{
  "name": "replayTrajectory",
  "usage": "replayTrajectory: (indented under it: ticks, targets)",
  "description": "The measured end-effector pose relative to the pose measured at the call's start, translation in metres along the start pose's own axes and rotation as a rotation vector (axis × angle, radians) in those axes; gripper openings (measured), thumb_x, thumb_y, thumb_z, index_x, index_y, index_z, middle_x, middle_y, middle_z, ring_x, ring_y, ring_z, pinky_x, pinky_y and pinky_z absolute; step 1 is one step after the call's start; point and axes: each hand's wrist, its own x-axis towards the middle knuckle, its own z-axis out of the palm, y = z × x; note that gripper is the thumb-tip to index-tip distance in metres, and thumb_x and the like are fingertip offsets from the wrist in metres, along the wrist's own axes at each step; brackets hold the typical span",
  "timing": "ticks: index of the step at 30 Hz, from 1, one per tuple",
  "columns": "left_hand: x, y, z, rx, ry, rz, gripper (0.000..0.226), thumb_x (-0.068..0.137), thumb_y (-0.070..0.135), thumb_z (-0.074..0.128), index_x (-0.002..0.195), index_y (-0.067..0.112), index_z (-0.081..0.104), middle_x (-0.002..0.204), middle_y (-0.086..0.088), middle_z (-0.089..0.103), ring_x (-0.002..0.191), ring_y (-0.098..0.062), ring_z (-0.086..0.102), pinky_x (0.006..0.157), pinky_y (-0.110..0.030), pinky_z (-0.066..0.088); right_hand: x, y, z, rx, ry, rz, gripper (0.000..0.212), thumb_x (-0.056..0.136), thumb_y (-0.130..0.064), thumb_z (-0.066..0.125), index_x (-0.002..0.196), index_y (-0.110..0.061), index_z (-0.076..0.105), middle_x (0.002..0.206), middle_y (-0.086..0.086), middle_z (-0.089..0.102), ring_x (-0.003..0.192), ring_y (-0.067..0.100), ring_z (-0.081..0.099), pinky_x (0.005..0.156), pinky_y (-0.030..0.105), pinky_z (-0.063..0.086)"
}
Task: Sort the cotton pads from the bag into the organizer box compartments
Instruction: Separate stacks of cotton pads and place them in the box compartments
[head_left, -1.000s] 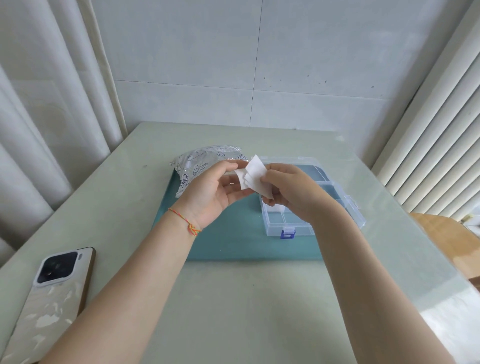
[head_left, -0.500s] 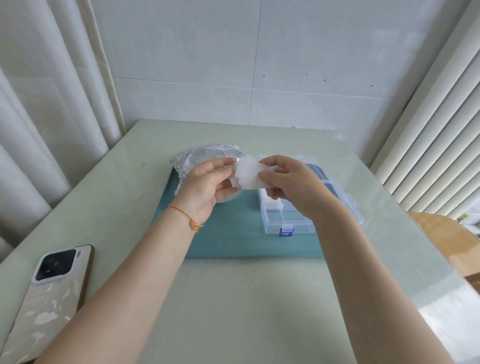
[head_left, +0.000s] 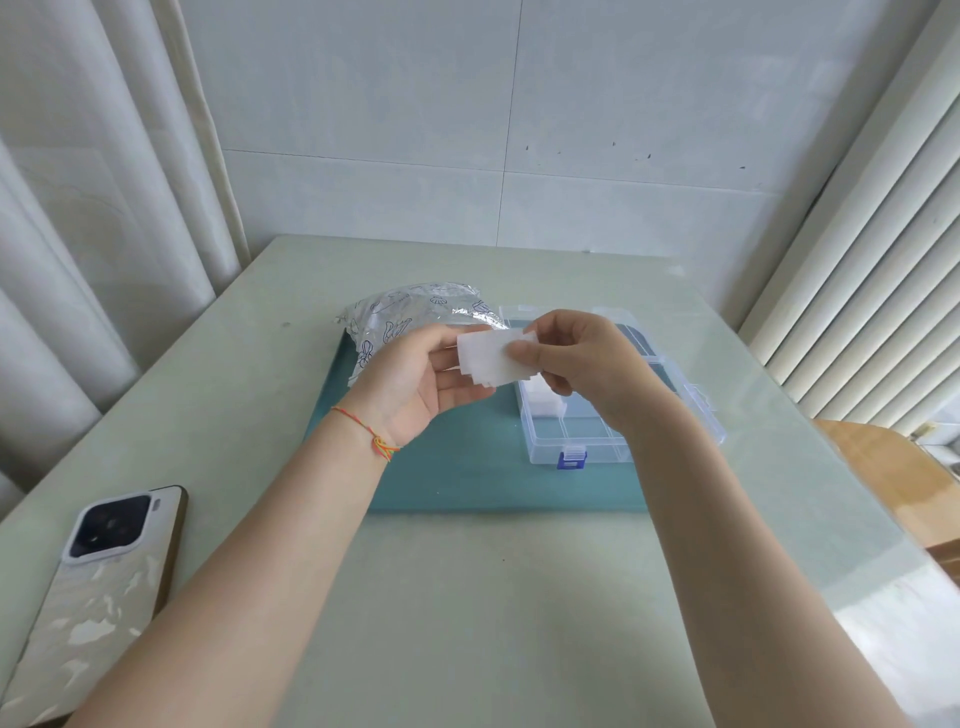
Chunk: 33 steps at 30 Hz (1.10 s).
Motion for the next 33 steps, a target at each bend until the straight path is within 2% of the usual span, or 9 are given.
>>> replayTrajectory:
  ticks: [4, 9, 13, 15, 18, 21, 24, 28, 33]
  targets:
    - [0.000, -0.003, 0.000, 0.082, -0.013, 0.069, 0.019, 0.095, 0.006, 0.057, 0.110, 0.007, 0.068, 0.097, -0.012, 0.069, 0.076, -0.021, 0.069, 0.064, -0.028, 0.059, 0.001, 0.001, 0.002, -0.040, 0.036, 0.040, 0.020, 0.084, -0.020, 0.077, 0.090, -0.012, 0.059, 0.077, -0.001, 0.059, 0.066, 0.019, 0.051, 0.060, 0.030, 0.043]
    - [0.000, -0.005, 0.004, 0.105, 0.105, 0.171, 0.016, 0.091, 0.006, 0.063, 0.104, 0.013, 0.068, 0.092, -0.007, 0.065, 0.077, -0.020, 0.061, 0.061, -0.024, 0.055, -0.004, -0.005, 0.001, 0.233, -0.078, 0.084, 0.027, 0.090, 0.002, 0.064, 0.113, -0.006, 0.051, 0.078, 0.008, 0.062, 0.060, 0.022, 0.059, 0.055, 0.027, 0.049]
    - [-0.005, -0.006, 0.013, 0.063, -0.092, 0.263, 0.013, 0.087, 0.029, 0.063, 0.099, 0.025, 0.066, 0.097, 0.003, 0.065, 0.090, -0.011, 0.061, 0.082, -0.027, 0.048, -0.004, -0.011, 0.010, 0.702, -0.106, 0.138, 0.020, 0.093, 0.006, 0.056, 0.083, -0.009, 0.047, 0.075, 0.013, 0.063, 0.065, 0.023, 0.069, 0.062, 0.022, 0.057]
    - [-0.004, -0.010, 0.019, 0.040, -0.099, 0.241, 0.024, 0.085, 0.028, 0.064, 0.108, 0.021, 0.064, 0.104, 0.000, 0.062, 0.095, -0.013, 0.059, 0.085, -0.029, 0.046, -0.005, -0.009, 0.022, 0.720, -0.173, 0.134, 0.025, 0.093, 0.005, 0.056, 0.076, -0.010, 0.047, 0.079, 0.013, 0.062, 0.074, 0.025, 0.071, 0.070, 0.025, 0.059]
    - [-0.004, -0.011, 0.024, 0.000, 0.067, 0.177, 0.011, 0.093, 0.020, 0.059, 0.089, 0.011, 0.063, 0.086, -0.008, 0.059, 0.078, -0.021, 0.058, 0.069, -0.030, 0.044, -0.009, -0.009, 0.033, 0.273, -0.227, 0.107, 0.020, 0.092, -0.007, 0.064, 0.078, -0.007, 0.050, 0.080, 0.014, 0.064, 0.072, 0.025, 0.071, 0.062, 0.028, 0.057]
    - [-0.003, -0.007, 0.016, -0.069, 0.205, 0.049, 0.015, 0.094, 0.016, 0.055, 0.079, 0.015, 0.053, 0.062, -0.002, 0.053, 0.053, -0.017, 0.052, 0.064, -0.031, 0.051, -0.010, -0.014, 0.029, -0.312, -0.068, -0.038, 0.029, 0.084, -0.034, 0.076, 0.085, -0.010, 0.060, 0.082, 0.006, 0.070, 0.059, 0.013, 0.062, 0.054, 0.026, 0.048]
    - [-0.006, -0.005, 0.013, 0.044, 0.131, -0.107, 0.002, 0.090, 0.016, 0.057, 0.088, 0.017, 0.057, 0.061, -0.001, 0.052, 0.051, -0.016, 0.051, 0.058, -0.029, 0.053, -0.014, -0.018, 0.020, -0.417, -0.099, -0.219, 0.055, 0.070, -0.037, 0.087, 0.114, -0.028, 0.056, 0.111, -0.003, 0.059, 0.092, 0.007, 0.058, 0.078, 0.022, 0.046]
    - [-0.008, -0.009, 0.017, 0.125, 0.000, -0.218, 0.010, 0.089, 0.016, 0.053, 0.081, 0.015, 0.057, 0.069, -0.003, 0.054, 0.055, -0.018, 0.056, 0.051, -0.023, 0.044, -0.019, -0.013, 0.025, -0.702, -0.294, -0.244, 0.110, 0.061, -0.038, 0.090, 0.148, -0.043, 0.022, 0.141, -0.014, 0.034, 0.130, 0.013, 0.034, 0.103, 0.033, 0.036]
    - [-0.010, -0.010, 0.017, 0.080, -0.110, -0.187, 0.015, 0.093, 0.015, 0.051, 0.091, 0.022, 0.063, 0.076, 0.005, 0.062, 0.063, -0.013, 0.056, 0.064, -0.029, 0.048, -0.014, -0.007, 0.033, -0.712, -0.246, -0.275, 0.066, 0.066, -0.037, 0.085, 0.120, -0.023, 0.049, 0.112, -0.008, 0.054, 0.107, 0.016, 0.052, 0.095, 0.044, 0.047]
